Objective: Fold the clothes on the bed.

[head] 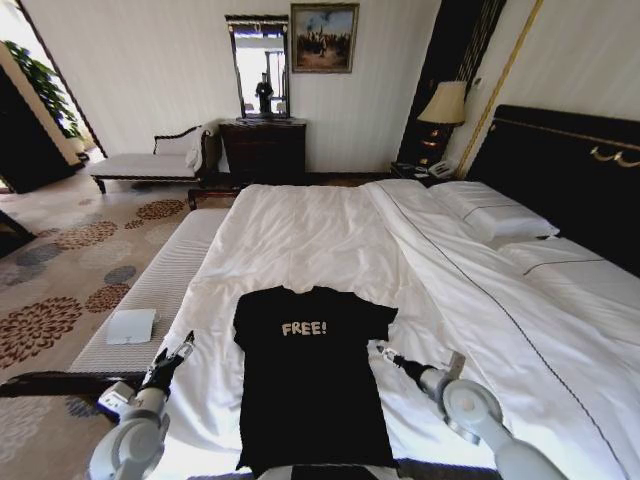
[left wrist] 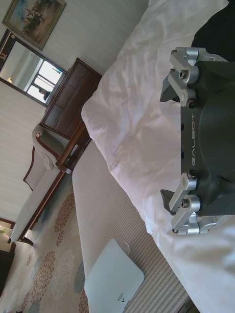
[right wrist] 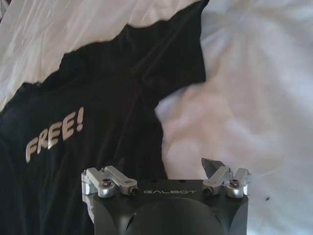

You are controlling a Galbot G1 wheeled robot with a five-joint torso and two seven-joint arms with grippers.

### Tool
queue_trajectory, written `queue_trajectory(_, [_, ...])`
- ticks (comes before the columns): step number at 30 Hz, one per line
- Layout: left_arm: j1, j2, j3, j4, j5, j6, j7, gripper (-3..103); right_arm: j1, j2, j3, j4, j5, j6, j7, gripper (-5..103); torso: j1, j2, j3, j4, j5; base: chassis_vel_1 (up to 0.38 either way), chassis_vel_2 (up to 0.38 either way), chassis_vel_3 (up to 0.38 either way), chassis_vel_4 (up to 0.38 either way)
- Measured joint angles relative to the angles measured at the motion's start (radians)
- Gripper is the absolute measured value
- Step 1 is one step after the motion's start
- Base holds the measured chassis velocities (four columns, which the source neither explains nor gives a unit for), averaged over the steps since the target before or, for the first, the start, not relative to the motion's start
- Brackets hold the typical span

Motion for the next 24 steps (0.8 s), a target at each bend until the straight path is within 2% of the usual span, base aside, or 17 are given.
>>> queue_trajectory(3, [0.005, 0.003, -0.007, 0.003, -0.002, -0.003, 0.002, 100, 0.004, 0.013, -0.036, -0.006, -0.028, -0.006, 0.000, 96, 0.000, 0.000, 0.000, 0.0001, 0.0001, 0.000, 0.000, 0.000, 0.000])
queue_trajectory(6, [0.009, 0.008, -0.015, 0.004, -0.010, -0.006, 0.003, 100, 0.016, 0.024, -0.072, -0.038, -0.062, -0.003, -0.001, 100, 0.000, 0.000, 0.000, 0.0001, 0.0002, 0.000, 0.000, 0.000, 0.000])
queue_trajectory(9, [0.009, 0.009, -0.016, 0.004, -0.012, -0.006, 0.003, 100, 0.013, 0.025, -0.077, -0.043, -0.070, 0.006, -0.001, 101, 0.000, 0.000, 0.000, 0.0001, 0.0002, 0.000, 0.000, 0.000, 0.000])
queue_trajectory(10, [0.008, 0.009, -0.016, 0.004, -0.012, -0.006, 0.003, 100, 0.009, 0.024, -0.077, -0.042, -0.072, 0.012, -0.001, 97, 0.000, 0.000, 0.000, 0.0000, 0.0002, 0.000, 0.000, 0.000, 0.000])
queue_trajectory(12, [0.006, 0.009, -0.015, 0.004, -0.012, -0.006, 0.003, 100, 0.004, 0.024, -0.076, -0.039, -0.074, 0.018, 0.000, 97, 0.000, 0.000, 0.000, -0.0001, 0.0001, 0.000, 0.000, 0.000, 0.000])
queue_trajectory(15, [-0.002, 0.009, -0.008, 0.005, -0.011, -0.006, 0.003, 100, -0.017, 0.021, -0.066, -0.025, -0.082, 0.035, 0.006, 82, 0.000, 0.000, 0.000, 0.0000, 0.0001, 0.000, 0.000, 0.000, 0.000])
queue_trajectory(17, [-0.005, 0.008, -0.005, 0.005, -0.010, -0.006, 0.002, 100, -0.030, 0.020, -0.061, -0.017, -0.085, 0.041, 0.010, 82, 0.000, 0.000, 0.000, -0.0001, 0.0001, 0.000, 0.000, 0.000, 0.000])
queue_trajectory(18, [-0.008, 0.008, -0.002, 0.005, -0.009, -0.006, 0.002, 100, -0.042, 0.020, -0.059, -0.012, -0.089, 0.044, 0.013, 71, 0.000, 0.000, 0.000, -0.0001, 0.0001, 0.000, 0.000, 0.000, 0.000])
queue_trajectory(19, [-0.011, 0.007, 0.000, 0.006, -0.008, -0.005, 0.001, 100, -0.052, 0.020, -0.058, -0.008, -0.094, 0.049, 0.014, 71, 0.000, 0.000, 0.000, -0.0002, 0.0001, 0.000, 0.000, 0.000, 0.000])
queue_trajectory(21, [-0.014, 0.007, 0.003, 0.008, -0.007, -0.005, 0.000, 100, -0.066, 0.021, -0.058, -0.007, -0.106, 0.054, 0.015, 60, 0.000, 0.000, 0.000, -0.0003, 0.0001, 0.000, 0.000, 0.000, 0.000])
queue_trajectory(22, [-0.014, 0.007, 0.003, 0.008, -0.007, -0.005, 0.000, 100, -0.066, 0.021, -0.058, -0.007, -0.106, 0.054, 0.015, 60, 0.000, 0.000, 0.000, -0.0003, 0.0001, 0.000, 0.000, 0.000, 0.000])
queue_trajectory(24, [-0.015, 0.007, 0.003, 0.011, -0.007, -0.004, 0.000, 100, -0.070, 0.024, -0.060, -0.008, -0.112, 0.057, 0.015, 49, 0.000, 0.000, 0.000, -0.0001, 0.0001, 0.000, 0.000, 0.000, 0.000])
